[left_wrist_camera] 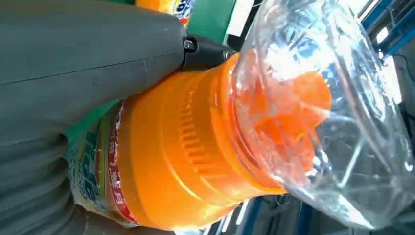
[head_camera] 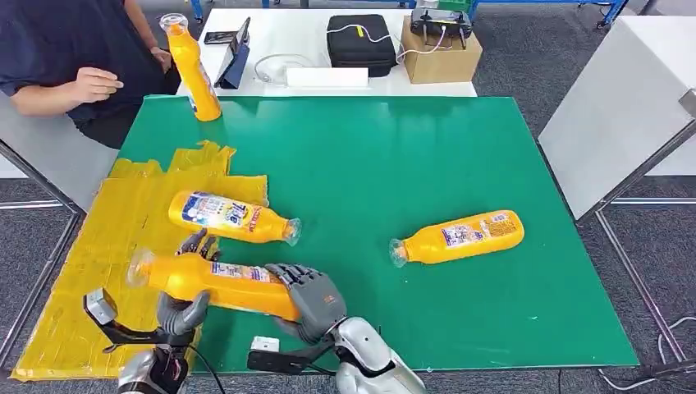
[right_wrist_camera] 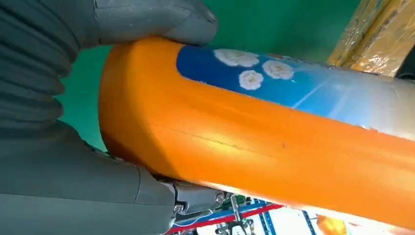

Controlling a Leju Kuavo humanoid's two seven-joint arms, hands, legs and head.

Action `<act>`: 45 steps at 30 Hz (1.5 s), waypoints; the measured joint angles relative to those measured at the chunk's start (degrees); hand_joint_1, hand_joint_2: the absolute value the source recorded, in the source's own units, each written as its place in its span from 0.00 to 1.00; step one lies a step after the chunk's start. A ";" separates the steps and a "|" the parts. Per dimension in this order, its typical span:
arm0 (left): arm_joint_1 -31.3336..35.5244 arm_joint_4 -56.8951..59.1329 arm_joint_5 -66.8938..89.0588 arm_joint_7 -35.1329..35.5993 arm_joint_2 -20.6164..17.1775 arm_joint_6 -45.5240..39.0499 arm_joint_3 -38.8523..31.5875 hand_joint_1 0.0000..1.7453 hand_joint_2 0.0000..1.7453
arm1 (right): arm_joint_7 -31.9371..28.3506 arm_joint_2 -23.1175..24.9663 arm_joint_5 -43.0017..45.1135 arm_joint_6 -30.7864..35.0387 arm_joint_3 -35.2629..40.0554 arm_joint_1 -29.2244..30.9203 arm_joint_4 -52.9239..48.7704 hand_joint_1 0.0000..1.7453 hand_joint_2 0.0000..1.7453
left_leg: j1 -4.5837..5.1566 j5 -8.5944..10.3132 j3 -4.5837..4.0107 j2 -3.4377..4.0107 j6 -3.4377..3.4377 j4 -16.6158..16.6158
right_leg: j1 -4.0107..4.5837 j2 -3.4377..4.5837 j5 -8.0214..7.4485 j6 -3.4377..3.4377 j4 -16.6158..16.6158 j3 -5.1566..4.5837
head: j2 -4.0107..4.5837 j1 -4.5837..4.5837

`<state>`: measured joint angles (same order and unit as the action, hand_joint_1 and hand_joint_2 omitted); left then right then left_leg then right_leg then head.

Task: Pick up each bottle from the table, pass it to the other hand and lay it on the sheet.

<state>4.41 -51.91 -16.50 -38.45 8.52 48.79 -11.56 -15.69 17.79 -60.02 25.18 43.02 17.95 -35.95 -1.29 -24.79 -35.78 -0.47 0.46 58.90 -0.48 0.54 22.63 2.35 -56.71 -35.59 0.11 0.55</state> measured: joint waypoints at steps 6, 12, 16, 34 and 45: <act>-0.54 -1.88 1.60 -0.44 0.20 -1.53 0.00 1.00 1.00 | 0.44 -0.13 0.50 1.03 0.00 -0.17 -0.31 1.00 1.00 | 0.00 0.00 0.00 0.00 0.00 0.00 | 0.00 0.00 0.00 0.00 0.00 0.00 | 0.00 0.00; -0.72 -3.69 3.56 -1.55 0.52 -2.62 0.02 1.00 1.00 | 1.29 -0.61 1.35 1.75 -0.55 -1.14 -2.90 0.49 1.00 | 0.00 0.00 -0.01 -0.01 0.00 0.00 | 0.00 0.00 0.00 0.00 0.00 0.00 | 0.00 0.00; -0.88 -4.79 4.18 -1.73 0.83 -3.39 0.02 1.00 1.00 | 1.27 -1.01 1.49 2.14 -1.47 -2.25 -5.55 0.00 1.00 | 0.00 0.00 -0.03 -0.02 0.00 0.00 | 0.00 0.00 0.00 0.00 0.00 0.01 | 0.00 0.00; -8.22 -26.65 65.95 3.77 3.43 -80.93 1.25 1.00 1.00 | 8.48 -9.99 -3.06 0.54 -8.96 -13.31 -36.34 0.00 1.00 | 0.04 -0.05 -0.03 -0.03 0.02 0.00 | -0.06 -0.01 0.01 0.01 0.05 0.01 | 0.00 0.00; -10.26 -27.54 76.35 5.94 5.20 -88.85 1.22 1.00 1.00 | 8.39 -15.26 -2.21 -0.44 -11.45 -18.04 -49.09 0.00 1.00 | 0.01 -0.09 -0.03 -0.01 -0.04 0.00 | -0.01 0.00 0.00 0.01 0.05 -0.02 | 0.00 -0.02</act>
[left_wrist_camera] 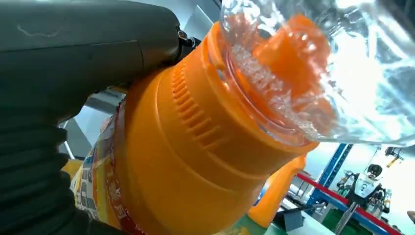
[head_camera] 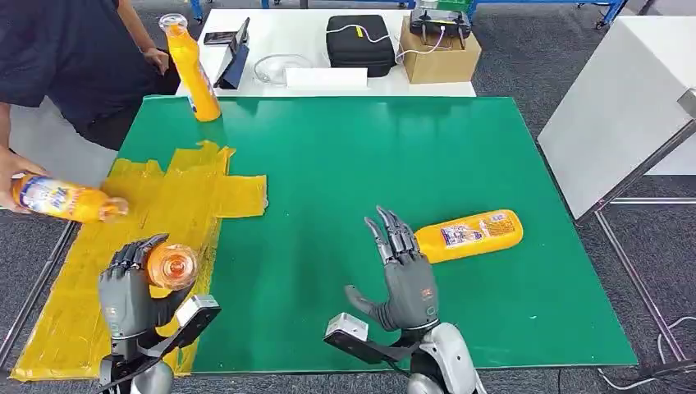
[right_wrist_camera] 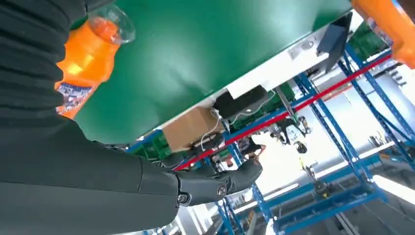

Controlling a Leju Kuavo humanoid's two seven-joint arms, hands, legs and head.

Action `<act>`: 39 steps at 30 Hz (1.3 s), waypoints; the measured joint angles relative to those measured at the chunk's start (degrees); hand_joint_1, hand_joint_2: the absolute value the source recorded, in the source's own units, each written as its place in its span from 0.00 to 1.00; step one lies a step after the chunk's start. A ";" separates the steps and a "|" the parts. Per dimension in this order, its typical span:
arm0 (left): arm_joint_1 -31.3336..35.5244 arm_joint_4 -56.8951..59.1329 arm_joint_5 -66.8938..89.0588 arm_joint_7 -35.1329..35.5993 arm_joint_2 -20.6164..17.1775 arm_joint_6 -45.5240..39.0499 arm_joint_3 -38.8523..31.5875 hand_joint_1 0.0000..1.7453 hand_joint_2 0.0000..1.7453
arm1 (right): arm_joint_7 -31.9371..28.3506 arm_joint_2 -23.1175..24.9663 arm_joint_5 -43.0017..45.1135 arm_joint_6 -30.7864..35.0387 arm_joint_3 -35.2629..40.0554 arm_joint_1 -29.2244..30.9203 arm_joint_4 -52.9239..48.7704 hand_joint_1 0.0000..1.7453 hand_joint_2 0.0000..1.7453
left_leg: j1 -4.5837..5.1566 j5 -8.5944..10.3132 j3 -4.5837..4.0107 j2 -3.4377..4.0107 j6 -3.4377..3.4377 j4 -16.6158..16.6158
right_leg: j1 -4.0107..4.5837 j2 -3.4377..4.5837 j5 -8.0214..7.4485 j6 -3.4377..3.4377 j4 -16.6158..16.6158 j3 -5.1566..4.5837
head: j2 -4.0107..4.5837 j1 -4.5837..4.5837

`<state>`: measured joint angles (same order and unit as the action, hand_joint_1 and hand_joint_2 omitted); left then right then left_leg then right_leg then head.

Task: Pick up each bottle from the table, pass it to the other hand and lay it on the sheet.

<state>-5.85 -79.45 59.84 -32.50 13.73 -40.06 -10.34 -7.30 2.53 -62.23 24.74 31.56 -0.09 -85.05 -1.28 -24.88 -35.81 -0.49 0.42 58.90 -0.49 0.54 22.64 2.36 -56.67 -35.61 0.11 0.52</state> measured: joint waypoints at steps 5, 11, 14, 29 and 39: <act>0.00 0.00 1.26 -0.37 0.39 -0.04 -0.04 1.00 1.00 | -0.02 -0.74 0.02 -0.02 -0.07 -0.29 -1.27 0.00 1.00 | 0.00 0.00 -0.01 0.01 0.00 0.00 | -0.01 0.00 0.00 0.00 0.00 0.01 | 0.00 0.00; 0.02 -0.04 11.15 -5.20 3.02 -0.07 -4.63 1.00 1.00 | -0.42 -2.45 0.46 0.44 -0.07 -2.12 -4.32 0.00 1.00 | 0.04 -0.01 -0.03 0.00 0.01 0.00 | -0.07 0.00 0.00 0.00 0.00 0.00 | 0.00 0.00; 0.10 1.21 16.21 -2.40 3.15 -0.07 -5.42 1.00 1.00 | -0.44 -3.74 1.16 0.42 -0.26 -2.94 -6.05 0.00 1.00 | 0.06 -0.02 -0.03 -0.02 0.02 0.00 | -0.08 0.00 0.00 0.01 0.02 -0.01 | 0.00 -0.02; 13.95 36.43 29.62 24.74 -7.07 3.41 8.21 0.00 0.00 | -2.64 -5.38 5.25 -1.95 -1.07 1.18 -6.62 0.00 1.00 | 0.07 0.03 0.57 -0.17 -0.04 -0.15 | -0.11 -0.03 0.08 0.00 -0.04 0.72 | 0.00 -0.02; 16.79 42.07 27.57 23.68 -9.51 2.73 10.38 0.00 0.00 | -2.69 -5.38 6.14 -2.03 -1.07 2.08 -5.83 0.00 1.00 | 0.08 -0.09 1.29 -0.65 -0.13 -0.23 | -0.13 -0.38 0.41 0.03 -0.01 1.53 | 0.00 -0.02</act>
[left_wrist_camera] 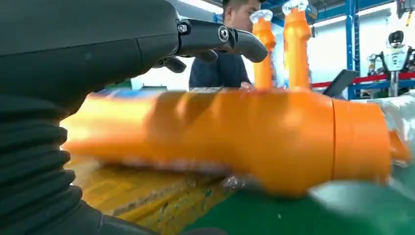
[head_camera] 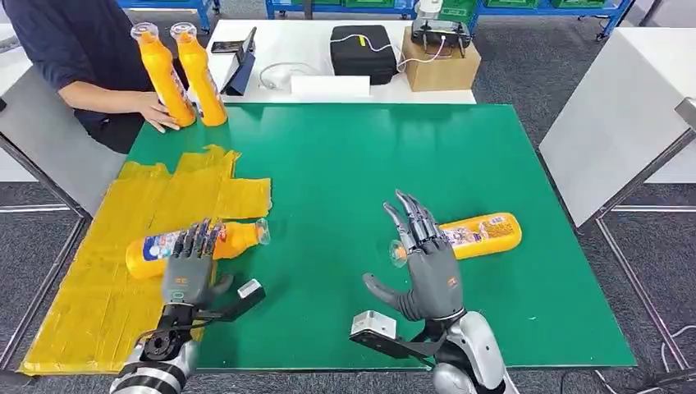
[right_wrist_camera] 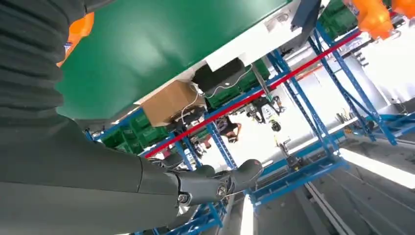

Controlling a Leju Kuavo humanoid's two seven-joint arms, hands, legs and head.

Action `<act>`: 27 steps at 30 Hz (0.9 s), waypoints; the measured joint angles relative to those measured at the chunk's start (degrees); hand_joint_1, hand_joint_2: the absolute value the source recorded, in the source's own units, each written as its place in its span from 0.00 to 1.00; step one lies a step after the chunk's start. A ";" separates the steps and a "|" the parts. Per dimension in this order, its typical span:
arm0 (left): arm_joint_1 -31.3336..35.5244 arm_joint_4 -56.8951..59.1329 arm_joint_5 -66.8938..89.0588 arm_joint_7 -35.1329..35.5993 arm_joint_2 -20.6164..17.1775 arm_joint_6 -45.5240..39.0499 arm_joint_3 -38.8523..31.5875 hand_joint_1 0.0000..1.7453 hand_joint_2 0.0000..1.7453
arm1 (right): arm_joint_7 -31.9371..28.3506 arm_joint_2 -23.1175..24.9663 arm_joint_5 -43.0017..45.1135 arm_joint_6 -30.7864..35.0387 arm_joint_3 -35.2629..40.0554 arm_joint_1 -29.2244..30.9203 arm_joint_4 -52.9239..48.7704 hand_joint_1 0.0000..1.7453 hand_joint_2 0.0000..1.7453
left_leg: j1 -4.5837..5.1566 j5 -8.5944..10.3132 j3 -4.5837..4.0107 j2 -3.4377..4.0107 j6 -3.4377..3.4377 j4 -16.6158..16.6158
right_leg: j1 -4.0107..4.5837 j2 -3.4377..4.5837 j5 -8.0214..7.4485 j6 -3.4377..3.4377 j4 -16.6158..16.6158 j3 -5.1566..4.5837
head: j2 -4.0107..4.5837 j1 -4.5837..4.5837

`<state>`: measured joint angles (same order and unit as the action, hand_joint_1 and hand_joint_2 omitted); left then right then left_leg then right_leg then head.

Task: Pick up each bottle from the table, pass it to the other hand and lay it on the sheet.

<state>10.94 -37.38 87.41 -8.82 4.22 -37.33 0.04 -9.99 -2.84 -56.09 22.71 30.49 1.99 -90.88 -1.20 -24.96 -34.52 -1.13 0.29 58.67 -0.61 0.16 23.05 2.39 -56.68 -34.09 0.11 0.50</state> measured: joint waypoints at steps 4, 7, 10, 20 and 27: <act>-0.60 1.07 -3.86 -3.88 -0.31 0.13 -0.04 0.00 0.00 | -0.20 0.00 0.22 0.00 0.02 0.20 0.33 0.00 1.00 | 0.00 0.11 -0.01 -0.06 0.09 0.01 | -0.03 -0.09 -0.08 -0.01 0.00 -0.03 | 0.00 -0.02; -1.51 1.23 -8.54 -8.06 -0.46 0.26 -0.13 0.00 0.00 | -0.22 -0.02 0.11 -0.20 0.04 0.35 0.70 0.00 1.00 | 0.00 0.12 -0.07 -0.05 0.11 0.02 | -0.04 -0.09 -0.14 0.09 0.00 -0.10 | 0.00 0.02; -3.51 0.10 -20.47 -18.19 -0.44 3.07 -1.66 0.00 0.00 | 1.21 -0.37 -1.49 -2.32 0.02 0.23 1.23 0.00 1.00 | 0.00 0.09 -0.14 0.08 0.11 0.05 | -0.04 -0.05 -0.15 0.09 0.00 -0.32 | 0.00 0.02; -12.55 -23.35 -70.64 -31.28 -1.82 32.23 -7.32 0.00 0.00 | 4.00 -2.47 -5.68 -4.22 -4.29 -3.20 4.46 0.00 1.00 | -0.02 0.09 -0.94 0.20 0.09 0.07 | 0.04 -0.03 -0.18 0.04 -0.02 -1.13 | 0.00 -0.02; -14.29 -37.63 -85.82 -31.42 0.59 57.16 -15.83 0.00 0.00 | 5.79 -4.59 -5.77 -5.18 -12.71 0.43 12.36 0.00 1.00 | 0.01 0.11 -1.02 0.20 0.13 0.07 | -0.05 -0.03 -0.22 0.07 -0.01 -1.17 | 0.00 0.02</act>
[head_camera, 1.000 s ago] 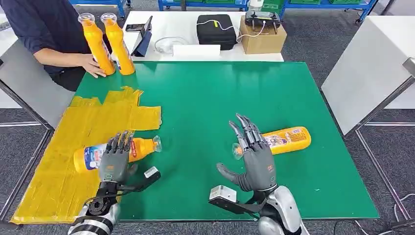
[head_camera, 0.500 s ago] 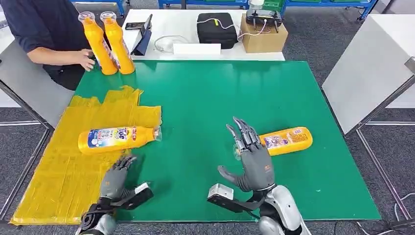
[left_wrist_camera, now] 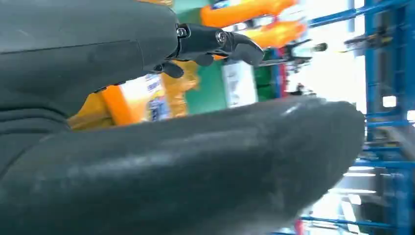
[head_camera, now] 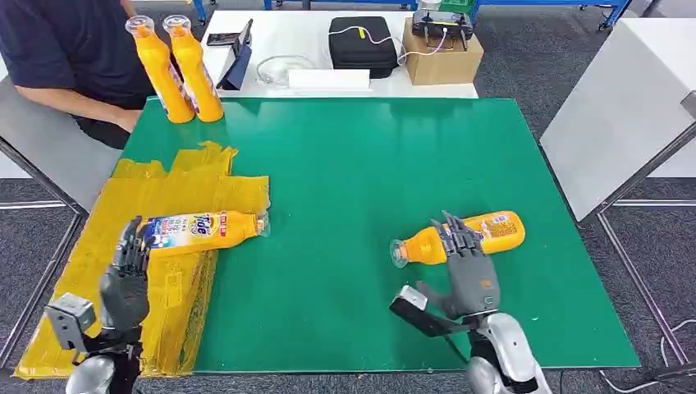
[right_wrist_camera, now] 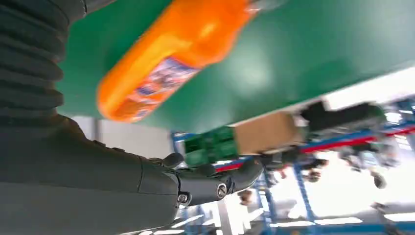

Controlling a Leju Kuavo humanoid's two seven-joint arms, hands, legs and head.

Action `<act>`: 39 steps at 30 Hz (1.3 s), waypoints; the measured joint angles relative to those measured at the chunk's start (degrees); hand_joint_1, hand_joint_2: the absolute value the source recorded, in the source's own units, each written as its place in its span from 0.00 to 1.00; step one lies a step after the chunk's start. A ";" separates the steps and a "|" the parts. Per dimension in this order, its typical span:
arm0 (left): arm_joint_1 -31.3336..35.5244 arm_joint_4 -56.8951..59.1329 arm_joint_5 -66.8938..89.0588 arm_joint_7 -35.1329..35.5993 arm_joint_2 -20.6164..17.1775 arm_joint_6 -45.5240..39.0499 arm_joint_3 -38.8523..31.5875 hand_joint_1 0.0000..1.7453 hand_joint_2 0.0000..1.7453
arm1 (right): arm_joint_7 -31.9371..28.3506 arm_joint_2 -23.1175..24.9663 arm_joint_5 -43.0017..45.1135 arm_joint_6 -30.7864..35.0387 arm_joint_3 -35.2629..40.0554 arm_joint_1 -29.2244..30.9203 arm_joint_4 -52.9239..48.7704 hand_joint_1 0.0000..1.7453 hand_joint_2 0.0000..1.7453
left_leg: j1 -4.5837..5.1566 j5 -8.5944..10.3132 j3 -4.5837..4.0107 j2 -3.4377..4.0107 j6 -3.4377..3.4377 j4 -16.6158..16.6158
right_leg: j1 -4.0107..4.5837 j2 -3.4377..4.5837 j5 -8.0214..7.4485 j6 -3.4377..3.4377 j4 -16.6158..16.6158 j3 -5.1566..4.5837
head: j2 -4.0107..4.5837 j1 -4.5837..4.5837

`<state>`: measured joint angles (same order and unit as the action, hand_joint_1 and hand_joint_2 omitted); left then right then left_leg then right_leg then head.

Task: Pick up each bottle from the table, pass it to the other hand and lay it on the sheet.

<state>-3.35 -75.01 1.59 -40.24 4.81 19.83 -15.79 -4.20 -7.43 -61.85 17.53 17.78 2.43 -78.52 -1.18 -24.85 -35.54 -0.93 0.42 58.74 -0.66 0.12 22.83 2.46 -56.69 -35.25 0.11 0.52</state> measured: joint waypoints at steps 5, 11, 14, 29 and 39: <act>0.04 -2.63 0.60 0.02 1.44 1.52 -2.71 0.00 0.00 | -1.48 -1.51 1.16 -0.50 -6.12 3.62 5.59 0.00 1.00 | 0.09 0.05 -0.01 0.00 0.08 0.01 | -0.03 0.00 -0.05 0.03 0.00 0.01 | 0.00 0.00; 0.31 -3.48 0.05 0.02 2.01 3.03 -3.86 0.00 0.00 | -1.42 -1.81 0.08 -0.70 -7.82 4.93 8.02 0.00 1.00 | 0.01 0.05 -0.01 -0.01 0.07 0.00 | 0.05 0.00 -0.03 0.01 0.00 -0.02 | 0.00 -0.04; 0.65 -3.48 -0.21 0.02 2.25 4.28 -4.36 0.00 0.00 | -0.81 -1.97 -0.48 -1.14 -8.52 6.31 9.94 0.00 1.00 | 0.00 0.04 -0.02 0.01 0.06 0.00 | 0.06 0.00 -0.03 0.01 -0.01 -0.03 | 0.00 -0.02; 3.05 -3.09 -1.20 0.04 2.60 6.81 -4.82 0.00 0.00 | -1.88 -2.86 -0.53 -2.60 -10.92 13.20 24.48 0.00 1.00 | 0.02 0.05 -0.02 -0.01 0.07 0.01 | 0.04 0.00 -0.04 0.02 -0.01 -0.02 | 0.00 -0.02; 4.92 -1.93 -1.50 0.07 2.62 8.54 -6.14 0.00 0.00 | -3.82 -2.82 -0.18 -8.72 -10.83 17.40 32.05 0.00 1.00 | 0.02 0.06 -0.02 0.04 0.08 0.01 | 0.02 0.00 -0.07 0.02 -0.01 -0.02 | 0.00 -0.02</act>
<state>1.56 -76.94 0.09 -40.17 7.43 28.37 -21.92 -8.02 -10.25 -62.03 8.81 6.95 19.82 -46.48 -1.16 -24.79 -35.56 -0.89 0.50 58.75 -0.64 0.13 22.76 2.48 -56.70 -35.27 0.11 0.50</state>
